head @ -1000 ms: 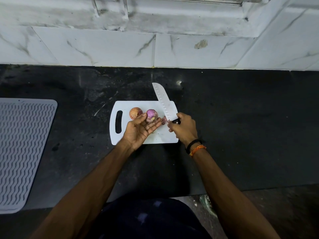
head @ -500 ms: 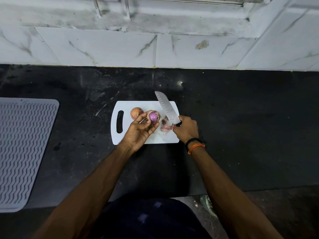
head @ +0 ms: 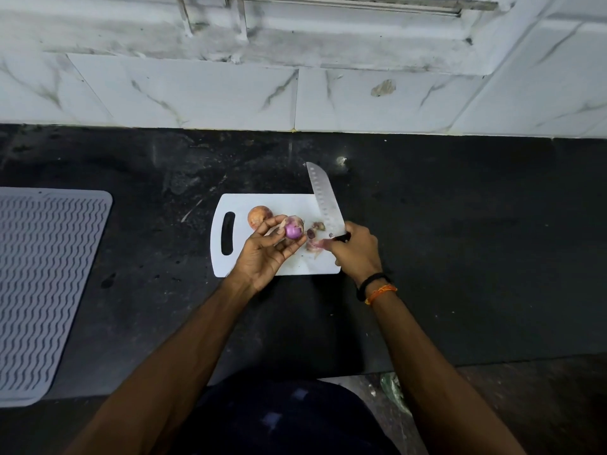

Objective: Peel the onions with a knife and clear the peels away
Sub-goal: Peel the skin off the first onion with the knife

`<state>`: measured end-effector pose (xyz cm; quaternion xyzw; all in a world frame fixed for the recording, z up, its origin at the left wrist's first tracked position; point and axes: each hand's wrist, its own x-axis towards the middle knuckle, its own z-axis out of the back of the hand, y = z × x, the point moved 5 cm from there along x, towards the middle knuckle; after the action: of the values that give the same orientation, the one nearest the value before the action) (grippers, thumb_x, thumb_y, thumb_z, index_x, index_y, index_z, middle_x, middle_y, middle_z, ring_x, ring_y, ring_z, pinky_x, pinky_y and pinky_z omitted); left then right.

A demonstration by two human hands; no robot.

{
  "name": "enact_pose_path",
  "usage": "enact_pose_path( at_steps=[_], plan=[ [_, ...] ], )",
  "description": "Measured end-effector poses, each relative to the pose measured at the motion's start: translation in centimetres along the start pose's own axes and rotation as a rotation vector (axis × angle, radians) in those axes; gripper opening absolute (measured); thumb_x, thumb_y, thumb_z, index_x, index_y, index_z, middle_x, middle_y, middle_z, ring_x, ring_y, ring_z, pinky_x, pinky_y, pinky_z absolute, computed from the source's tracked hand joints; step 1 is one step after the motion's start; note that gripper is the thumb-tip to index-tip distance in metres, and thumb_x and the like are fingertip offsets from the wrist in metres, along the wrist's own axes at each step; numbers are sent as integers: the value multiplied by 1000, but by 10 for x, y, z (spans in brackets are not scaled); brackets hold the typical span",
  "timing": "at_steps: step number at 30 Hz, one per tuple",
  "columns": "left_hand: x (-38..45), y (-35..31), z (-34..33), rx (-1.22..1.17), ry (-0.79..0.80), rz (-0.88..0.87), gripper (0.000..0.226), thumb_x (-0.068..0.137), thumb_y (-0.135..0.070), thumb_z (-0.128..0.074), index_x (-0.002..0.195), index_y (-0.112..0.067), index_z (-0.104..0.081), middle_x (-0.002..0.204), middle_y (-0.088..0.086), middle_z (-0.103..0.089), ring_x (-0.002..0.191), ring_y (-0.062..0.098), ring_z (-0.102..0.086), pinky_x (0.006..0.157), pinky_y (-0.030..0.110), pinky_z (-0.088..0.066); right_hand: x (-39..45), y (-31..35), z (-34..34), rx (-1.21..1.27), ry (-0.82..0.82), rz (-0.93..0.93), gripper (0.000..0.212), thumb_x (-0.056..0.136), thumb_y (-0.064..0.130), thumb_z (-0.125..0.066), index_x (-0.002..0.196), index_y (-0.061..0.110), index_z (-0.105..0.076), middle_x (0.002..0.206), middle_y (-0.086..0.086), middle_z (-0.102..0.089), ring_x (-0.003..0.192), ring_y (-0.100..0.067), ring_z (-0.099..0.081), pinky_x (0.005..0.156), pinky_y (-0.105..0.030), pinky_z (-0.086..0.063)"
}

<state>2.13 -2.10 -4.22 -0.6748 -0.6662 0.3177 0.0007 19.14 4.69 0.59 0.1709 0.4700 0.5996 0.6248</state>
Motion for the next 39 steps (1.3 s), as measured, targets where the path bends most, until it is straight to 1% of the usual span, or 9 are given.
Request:
enact_pose_path(
  at_steps=[2,5,11,17,22,27,31,35,39],
  plan=[
    [-1,0,-2,-12,24,-14,38,85,11,-53,121,-1,-54,136,28,-55,115,45,-64,95,51,-56,-8,-1,-6,90,84,-57,28,81,27,-78,105,15,-70,79,-3,-71,56,-9,-57,43,-22,-44],
    [-2,-1,-1,35,28,-40,47,82,13,-52,127,-1,-55,132,21,-61,117,47,-62,92,48,-58,-15,-8,-15,133,144,-78,27,83,26,-77,105,14,-68,72,-3,-64,51,-10,-50,43,-22,-39],
    [-3,0,0,119,55,-59,55,83,20,-47,132,-4,-58,135,12,-63,125,31,-61,95,41,-57,-20,-16,-27,81,121,-24,23,79,40,-76,87,20,-68,68,10,-60,60,-11,-55,55,-26,-41],
    [-4,0,3,142,55,-61,57,82,24,-47,131,-4,-59,132,12,-65,127,29,-60,94,37,-58,-23,-7,-30,-33,67,59,35,85,50,-70,99,18,-69,88,6,-69,83,-14,-66,67,-30,-54],
    [-4,0,6,165,61,-58,58,81,26,-44,128,-5,-60,137,15,-60,125,28,-61,97,37,-56,-20,0,-31,-89,6,111,46,86,65,-61,97,22,-69,91,7,-70,88,-17,-65,78,-40,-58],
    [-5,-1,5,191,49,-51,57,80,33,-42,117,-6,-63,127,17,-63,108,26,-70,94,35,-58,-20,14,-24,-225,-106,126,59,87,73,-51,59,21,-48,58,5,-53,60,-14,-55,56,-28,-39],
    [-7,-1,-2,265,37,-96,51,81,32,-46,113,-5,-60,113,15,-71,99,25,-72,84,33,-61,-17,18,-24,-286,-100,137,60,88,72,-52,56,21,-44,56,3,-47,58,-14,-51,53,-25,-34],
    [-5,-3,-2,337,-21,-135,55,83,30,-49,129,-1,-50,120,16,-64,101,26,-71,81,35,-59,-20,19,-26,-149,-9,207,57,85,66,-62,50,23,-49,48,10,-52,50,-6,-53,49,-14,-34],
    [-6,-7,-8,322,2,-155,52,84,28,-52,122,-7,-57,118,12,-69,108,28,-70,88,42,-59,-16,11,-17,-34,-39,169,53,82,65,-67,52,22,-60,51,8,-61,50,-10,-58,55,-36,-54]
  ],
)
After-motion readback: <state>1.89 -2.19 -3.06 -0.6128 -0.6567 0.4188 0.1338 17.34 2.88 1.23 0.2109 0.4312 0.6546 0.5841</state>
